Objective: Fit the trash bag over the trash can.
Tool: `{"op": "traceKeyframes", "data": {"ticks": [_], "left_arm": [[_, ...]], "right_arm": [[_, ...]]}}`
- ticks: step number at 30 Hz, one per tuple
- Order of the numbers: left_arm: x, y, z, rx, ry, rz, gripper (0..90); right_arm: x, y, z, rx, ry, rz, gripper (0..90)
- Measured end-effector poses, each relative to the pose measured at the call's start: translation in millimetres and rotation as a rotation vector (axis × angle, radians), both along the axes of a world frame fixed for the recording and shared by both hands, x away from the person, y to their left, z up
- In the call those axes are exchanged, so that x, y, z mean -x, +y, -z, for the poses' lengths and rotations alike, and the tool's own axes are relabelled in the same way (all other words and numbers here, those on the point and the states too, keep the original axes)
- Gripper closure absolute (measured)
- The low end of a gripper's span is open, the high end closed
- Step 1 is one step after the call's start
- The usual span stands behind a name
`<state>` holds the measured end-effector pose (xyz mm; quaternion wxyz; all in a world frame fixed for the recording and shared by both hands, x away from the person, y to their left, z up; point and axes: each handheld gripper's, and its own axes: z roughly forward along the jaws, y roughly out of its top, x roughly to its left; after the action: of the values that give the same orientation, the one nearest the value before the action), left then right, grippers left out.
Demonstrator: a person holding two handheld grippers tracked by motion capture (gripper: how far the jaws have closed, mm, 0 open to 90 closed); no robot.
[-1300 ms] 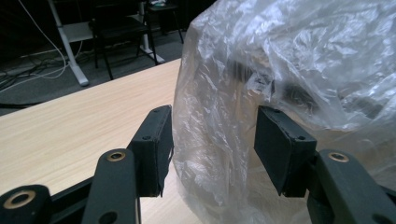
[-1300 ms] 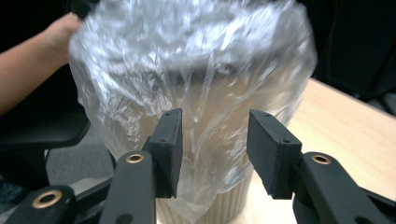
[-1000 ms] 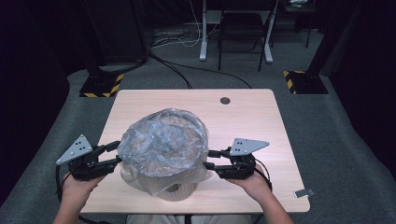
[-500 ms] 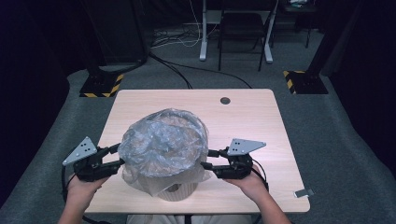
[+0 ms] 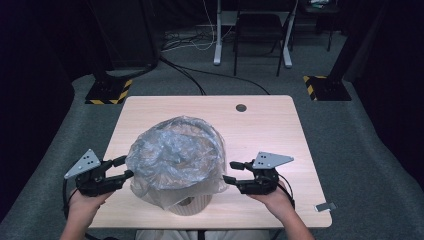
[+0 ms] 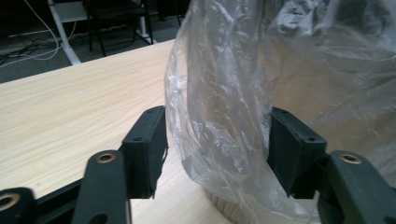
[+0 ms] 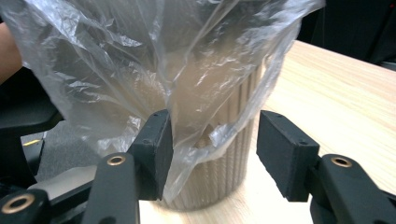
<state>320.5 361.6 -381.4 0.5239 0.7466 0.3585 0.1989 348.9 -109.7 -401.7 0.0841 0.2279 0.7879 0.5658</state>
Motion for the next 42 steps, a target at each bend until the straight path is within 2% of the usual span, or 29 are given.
{"op": "traceKeyframes", "data": {"ticks": [4,12,17,20,25,31,34,42], "left_arm": [[5.3,8.1,-6.6,0.035,-0.018,-0.015,35.5],[13.8,16.8,-28.2,0.053,-0.059,-0.016,32.8],[16.4,17.0,-33.3,0.077,-0.053,0.031,30.8],[18.6,10.9,-33.7,0.061,-0.052,0.064,30.6],[21.4,6.6,-41.6,0.049,-0.067,0.073,30.4],[23.7,8.1,-61.0,0.039,-0.099,0.069,30.2],[24.0,7.8,-68.7,0.033,-0.109,0.073,30.2],[26.0,16.0,-72.8,0.044,-0.109,0.051,29.9]], "right_arm": [[3.6,-10.3,-4.5,-0.01,-0.019,0.02,44.6],[8.8,-23.7,-18.1,-0.063,-0.045,0.036,42.6],[14.0,-23.9,-24.4,-0.074,-0.047,-0.005,38.9],[18.2,-18.7,-28.3,-0.061,-0.057,-0.042,36.2],[21.6,-14.9,-38.2,-0.06,-0.08,-0.062,34.0],[25.3,-21.1,-61.8,-0.088,-0.131,-0.053,37.2],[24.4,-19.1,-71.9,-0.083,-0.157,-0.04,42.3],[14.6,-3.5,-78.3,-0.071,-0.175,-0.036,49.3]]}}
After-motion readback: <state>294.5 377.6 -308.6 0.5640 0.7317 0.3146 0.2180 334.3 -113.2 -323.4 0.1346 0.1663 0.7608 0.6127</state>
